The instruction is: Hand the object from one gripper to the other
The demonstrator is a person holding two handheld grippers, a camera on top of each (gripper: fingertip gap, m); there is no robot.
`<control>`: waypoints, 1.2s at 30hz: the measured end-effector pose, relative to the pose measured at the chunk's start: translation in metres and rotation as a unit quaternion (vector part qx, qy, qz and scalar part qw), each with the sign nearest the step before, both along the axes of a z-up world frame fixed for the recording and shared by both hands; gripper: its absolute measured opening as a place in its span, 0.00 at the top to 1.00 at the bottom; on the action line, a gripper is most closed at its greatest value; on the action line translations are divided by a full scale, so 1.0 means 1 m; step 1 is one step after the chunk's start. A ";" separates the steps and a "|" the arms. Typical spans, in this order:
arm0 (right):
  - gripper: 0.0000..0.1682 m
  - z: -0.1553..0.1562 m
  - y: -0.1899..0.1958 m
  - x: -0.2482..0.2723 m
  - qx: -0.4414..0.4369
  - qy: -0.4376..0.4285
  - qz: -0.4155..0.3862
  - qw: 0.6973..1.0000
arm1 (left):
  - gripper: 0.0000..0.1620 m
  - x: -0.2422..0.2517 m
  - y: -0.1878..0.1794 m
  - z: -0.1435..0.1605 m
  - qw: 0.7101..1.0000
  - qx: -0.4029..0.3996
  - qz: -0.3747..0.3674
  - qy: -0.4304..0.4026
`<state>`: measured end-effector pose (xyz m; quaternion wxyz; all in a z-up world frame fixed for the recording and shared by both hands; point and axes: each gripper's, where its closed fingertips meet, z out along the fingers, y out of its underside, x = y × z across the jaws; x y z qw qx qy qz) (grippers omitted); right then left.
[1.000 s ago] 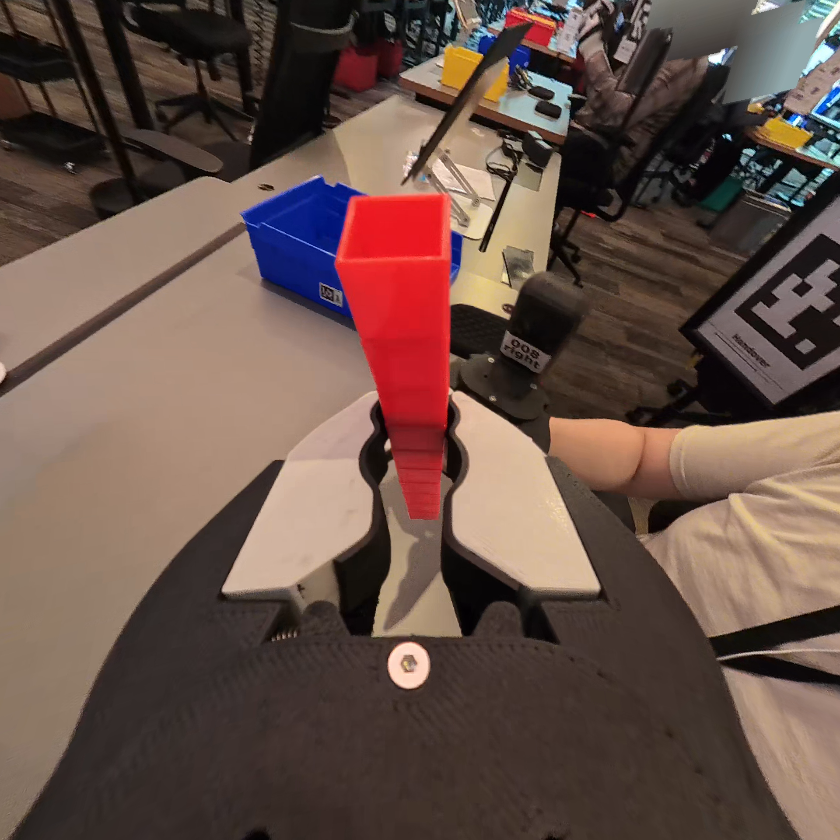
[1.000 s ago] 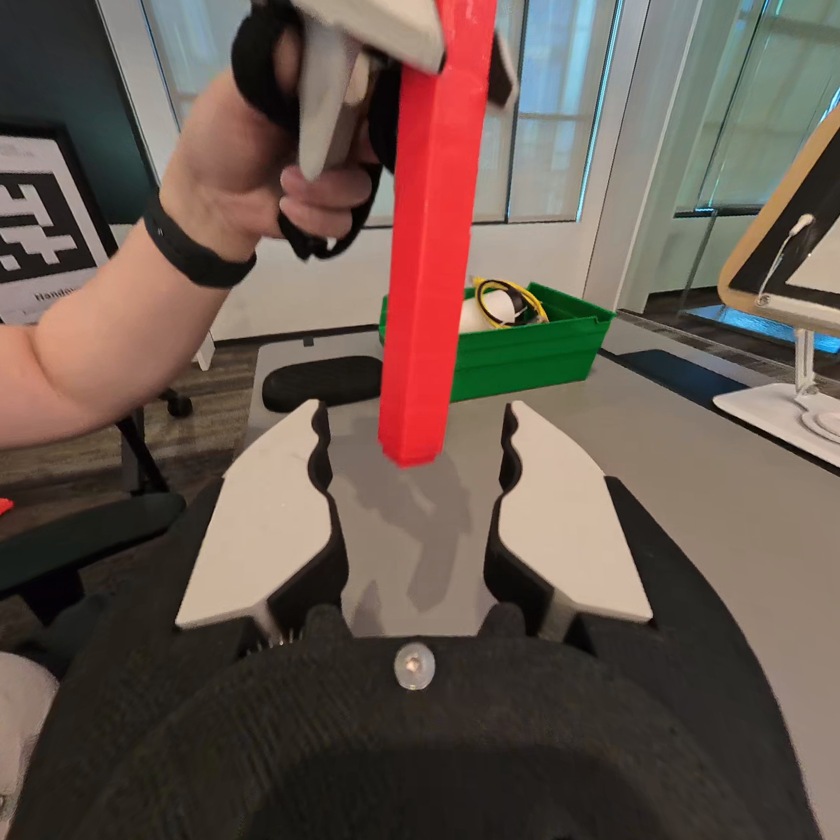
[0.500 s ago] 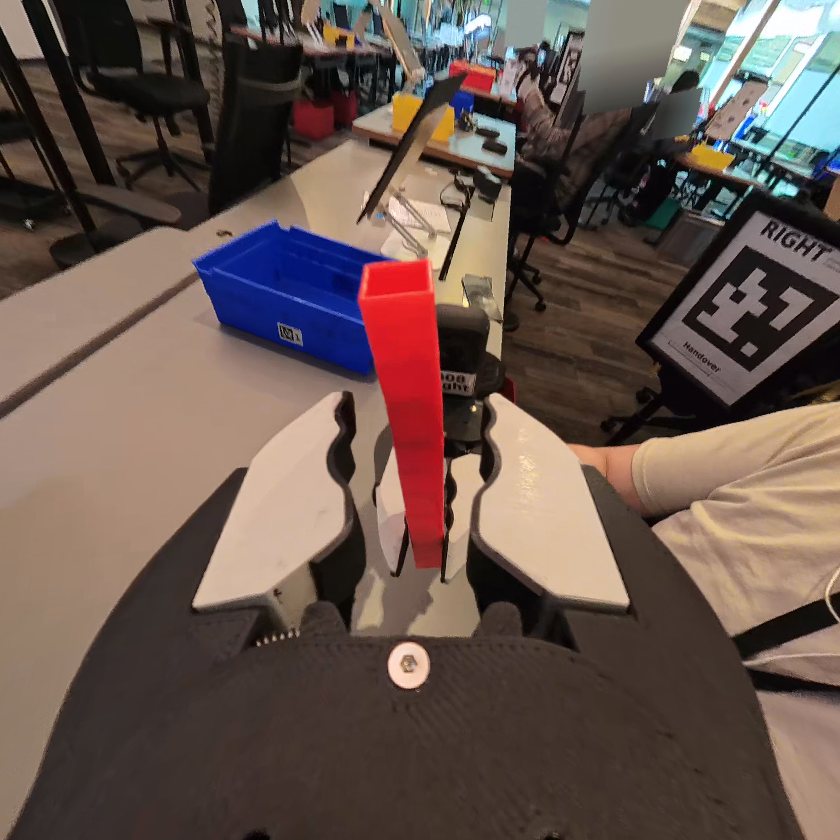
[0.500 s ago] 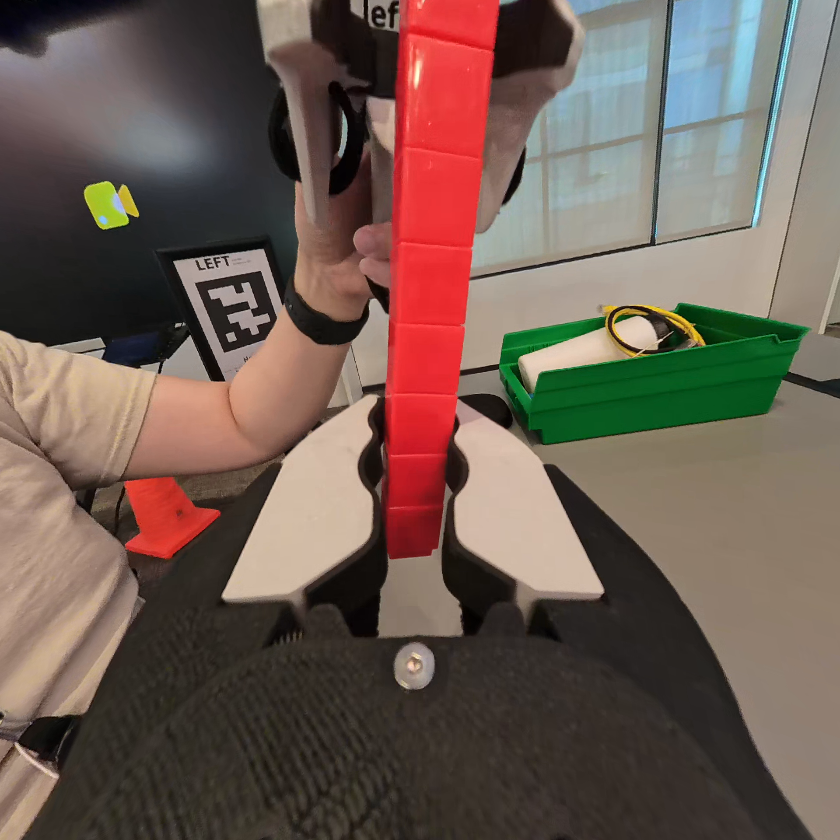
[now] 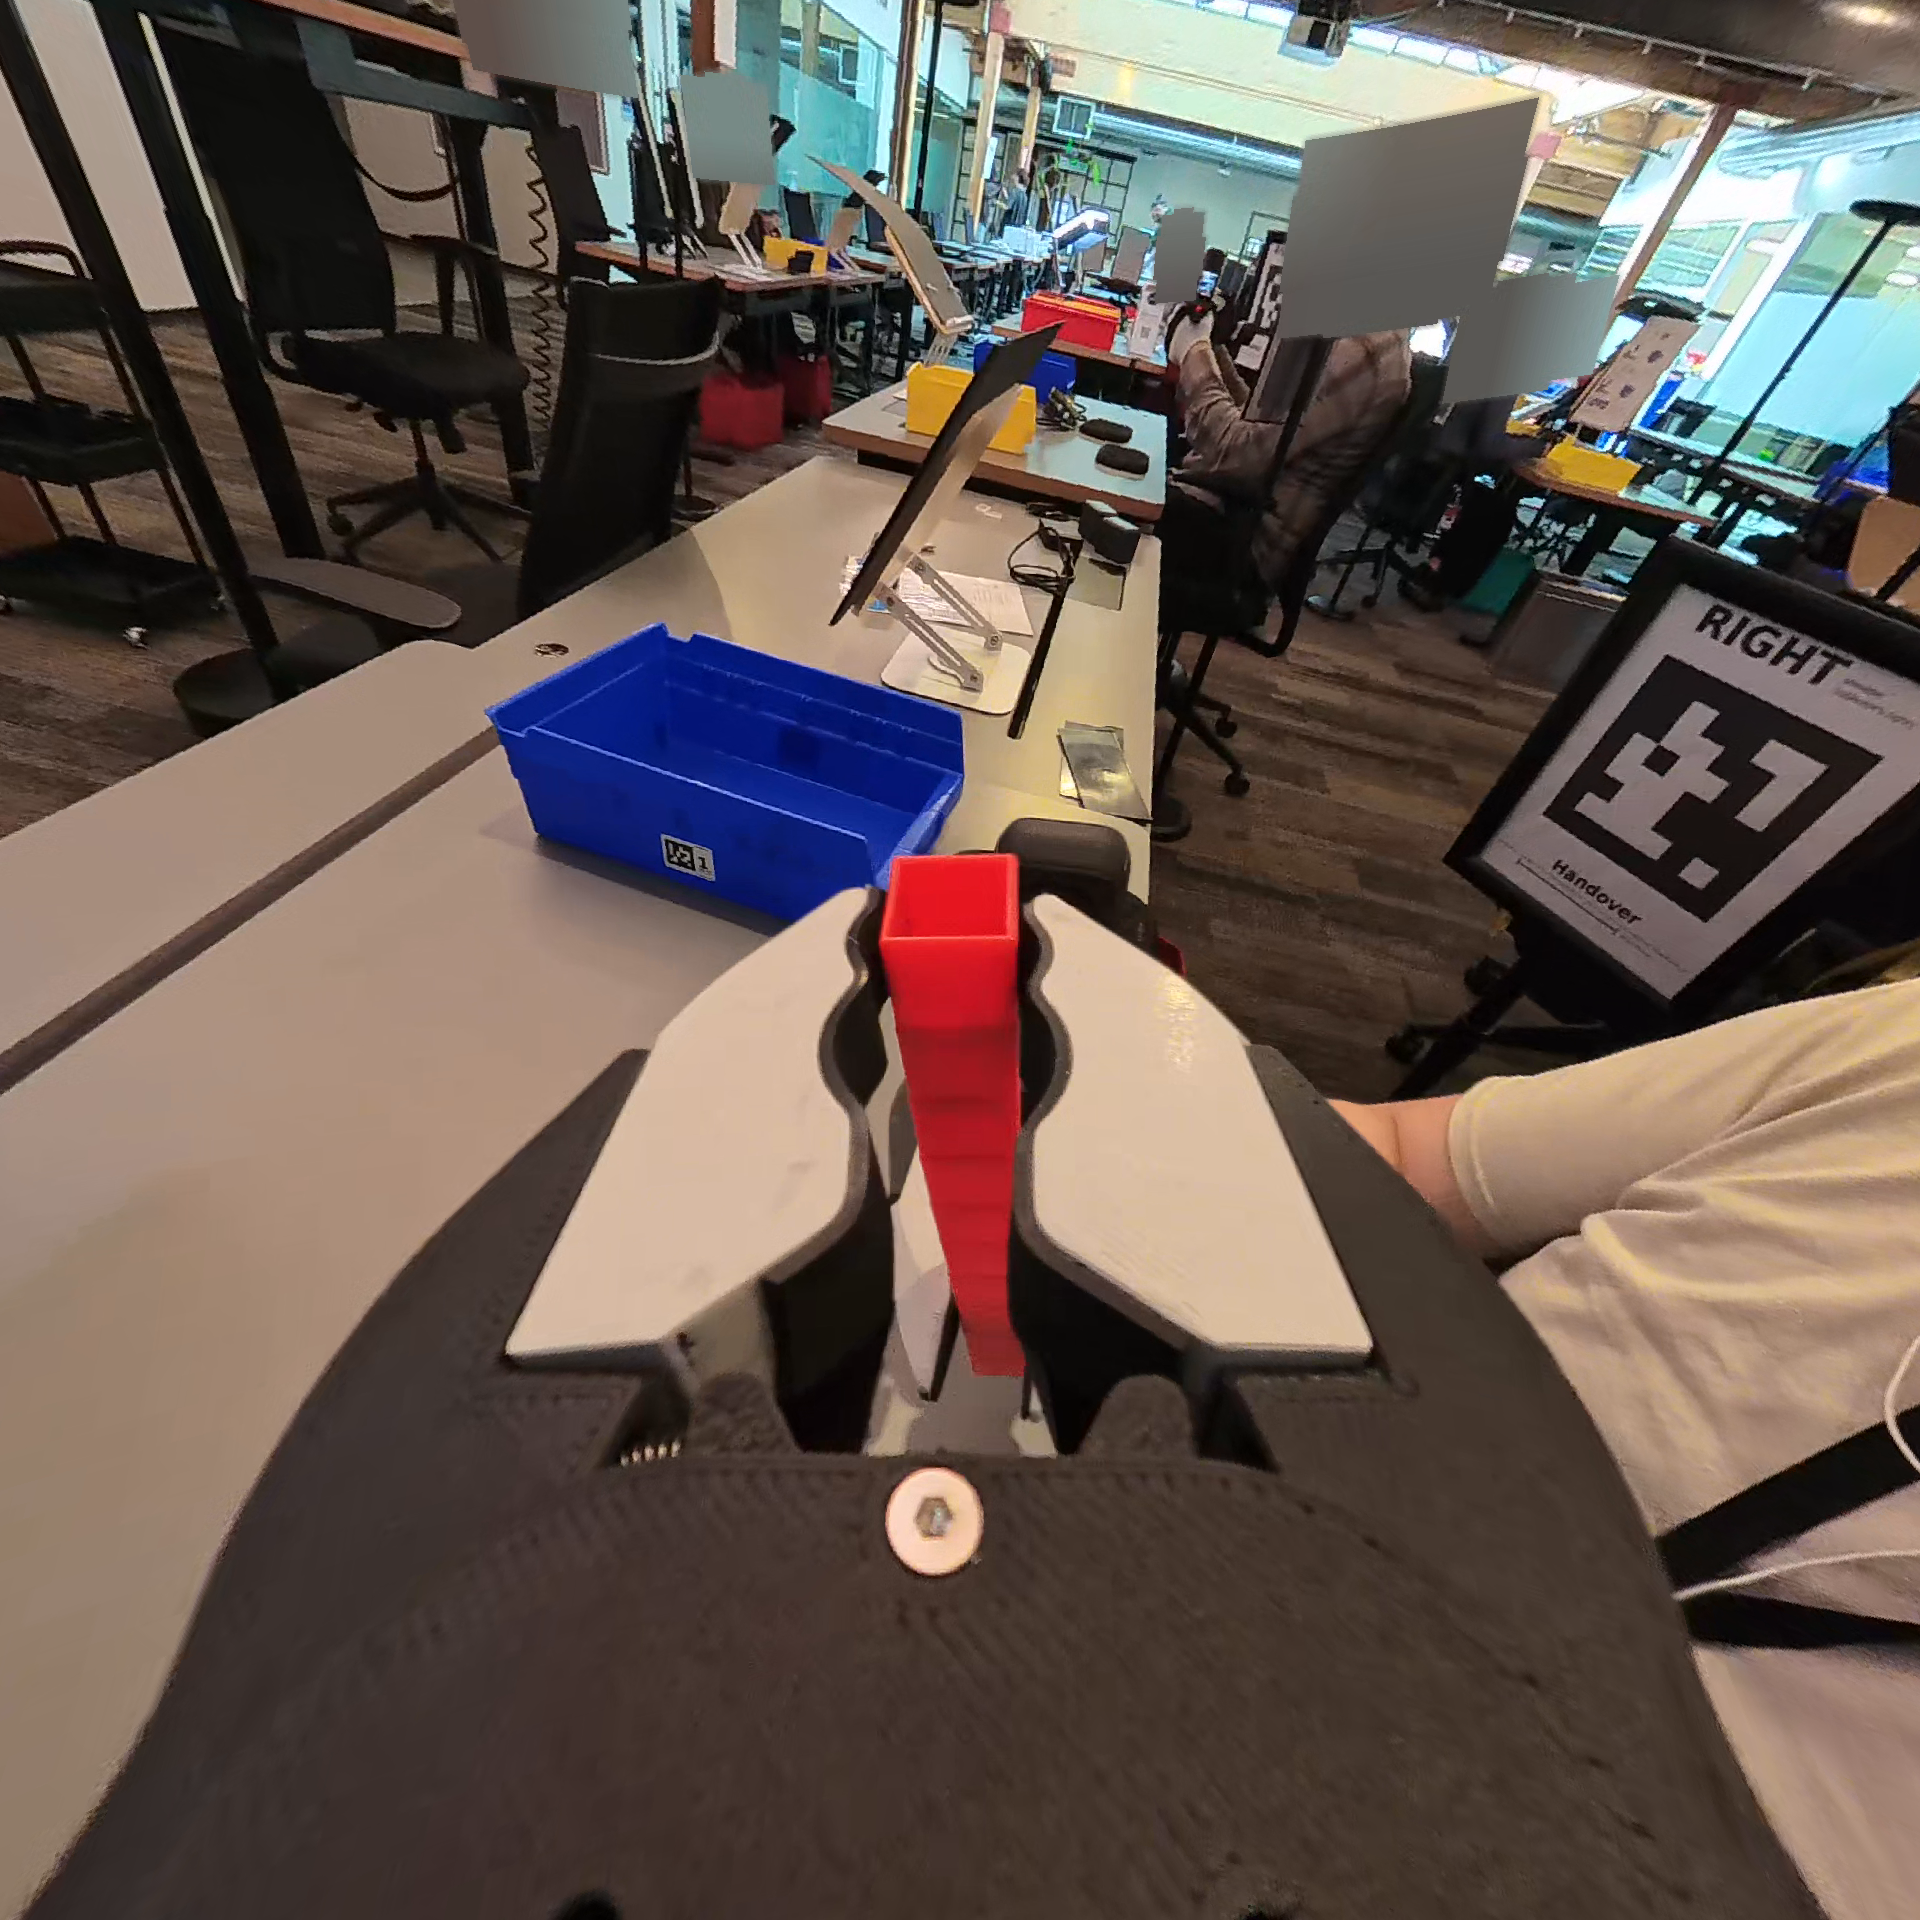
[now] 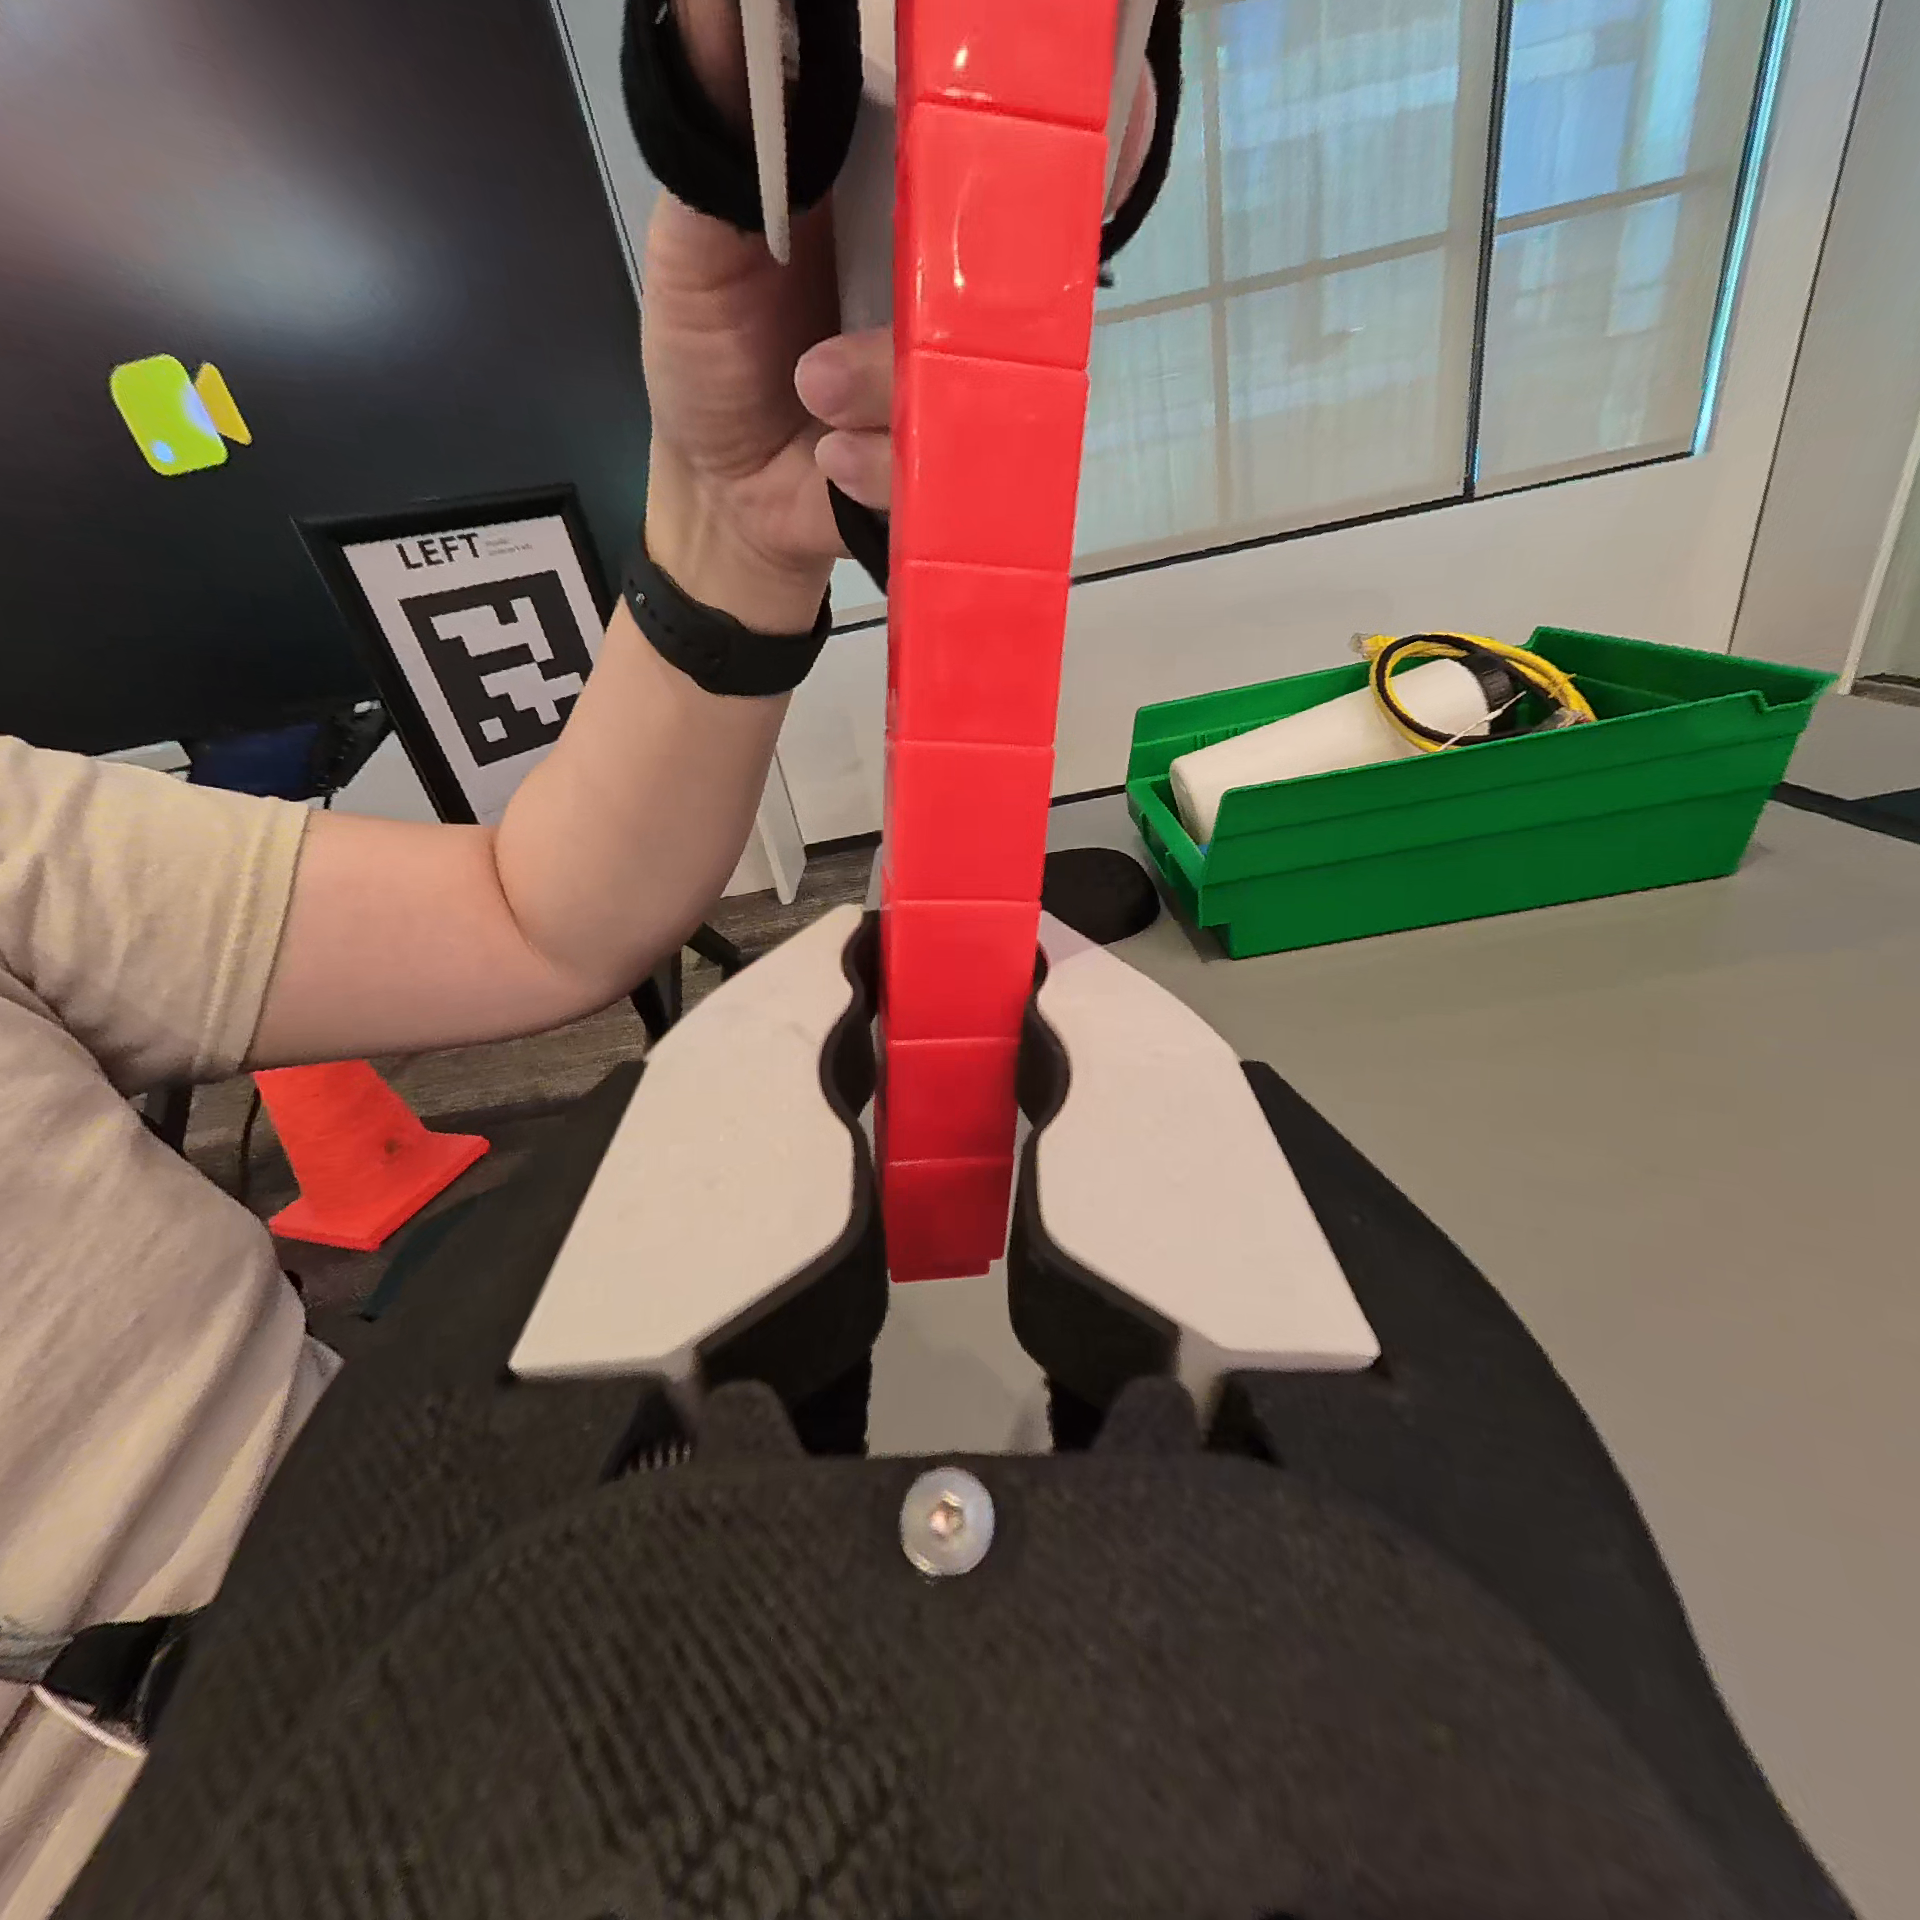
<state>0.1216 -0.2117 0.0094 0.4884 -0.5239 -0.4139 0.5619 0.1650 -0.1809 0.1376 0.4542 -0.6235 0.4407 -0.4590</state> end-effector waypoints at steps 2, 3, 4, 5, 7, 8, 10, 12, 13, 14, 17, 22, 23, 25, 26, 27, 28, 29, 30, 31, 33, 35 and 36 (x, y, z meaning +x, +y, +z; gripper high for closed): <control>0.86 0.001 -0.001 0.000 0.000 0.003 -0.003 1.000 | 0.86 0.001 -0.001 0.000 1.000 -0.006 -0.005 -0.005; 0.86 0.002 -0.002 0.000 -0.006 0.009 -0.002 1.000 | 0.86 0.001 0.000 0.001 1.000 -0.006 -0.001 -0.015; 0.86 0.003 -0.002 0.000 -0.012 0.013 -0.001 1.000 | 0.86 0.002 0.002 0.002 1.000 -0.007 0.003 -0.023; 0.86 0.003 -0.002 -0.001 -0.015 0.013 -0.001 1.000 | 0.86 0.002 0.002 0.001 1.000 -0.009 0.003 -0.026; 0.86 0.000 -0.002 -0.003 -0.018 0.010 -0.002 1.000 | 0.86 0.004 0.001 -0.001 1.000 -0.010 0.000 -0.026; 0.86 -0.001 -0.002 -0.003 -0.020 0.009 -0.001 1.000 | 0.86 0.005 0.001 -0.002 1.000 -0.010 0.000 -0.023; 0.86 -0.003 -0.002 -0.003 -0.026 0.011 0.002 1.000 | 0.86 0.006 0.001 -0.004 1.000 -0.003 0.000 -0.016; 0.86 -0.004 -0.002 -0.002 -0.027 0.010 0.002 1.000 | 0.86 0.007 0.003 -0.005 1.000 -0.007 0.003 -0.018; 0.86 -0.003 -0.002 -0.002 -0.030 0.010 0.006 0.999 | 0.86 0.006 0.005 -0.005 1.000 -0.011 0.008 -0.020; 0.86 -0.002 -0.003 -0.001 -0.036 0.012 0.012 0.999 | 0.86 0.004 0.009 -0.004 0.999 -0.014 0.015 -0.025; 0.86 0.007 0.001 0.004 -0.053 0.023 0.016 0.998 | 0.78 0.001 0.016 -0.017 0.999 -0.028 0.027 -0.014; 0.86 0.004 0.014 0.013 -0.049 -0.006 -0.011 0.999 | 0.79 0.016 0.004 -0.076 0.996 -0.081 -0.019 0.035; 0.86 0.001 0.015 0.013 -0.052 -0.017 -0.012 0.998 | 0.84 0.020 0.000 -0.085 0.995 -0.082 -0.033 0.039; 0.85 -0.008 0.018 0.014 -0.059 -0.037 -0.019 0.997 | 0.86 0.024 0.001 -0.093 0.996 -0.075 -0.032 0.034; 0.85 -0.009 0.018 0.016 -0.059 -0.035 -0.022 0.997 | 0.86 0.025 0.002 -0.094 0.996 -0.077 -0.030 0.033; 0.82 -0.009 0.018 0.018 -0.056 -0.031 -0.024 0.998 | 0.86 0.024 0.005 -0.093 0.996 -0.079 -0.023 0.028; 0.74 -0.012 0.018 0.021 -0.051 -0.034 -0.028 0.998 | 0.86 0.022 0.009 -0.089 0.997 -0.077 -0.010 0.018; 0.71 -0.017 0.019 0.025 -0.048 -0.043 -0.036 0.997 | 0.87 0.020 0.012 -0.085 0.997 -0.076 -0.005 0.007; 0.71 -0.022 0.020 0.029 -0.048 -0.052 -0.042 0.997 | 0.87 0.017 0.012 -0.081 0.997 -0.079 -0.006 0.000; 0.72 -0.027 0.021 0.032 -0.053 -0.056 -0.042 0.996 | 0.87 0.014 0.013 -0.077 0.997 -0.082 -0.006 -0.007; 0.77 -0.031 0.017 0.034 -0.076 -0.052 -0.017 0.996 | 0.87 0.010 0.015 -0.072 0.996 -0.083 -0.005 -0.017; 0.78 -0.032 0.013 0.032 -0.094 -0.042 0.005 0.995 | 0.87 0.009 0.015 -0.072 0.997 -0.080 -0.002 -0.013; 0.79 -0.030 0.013 0.031 -0.096 -0.035 0.010 0.995 | 0.87 0.010 0.015 -0.074 0.997 -0.077 -0.003 -0.009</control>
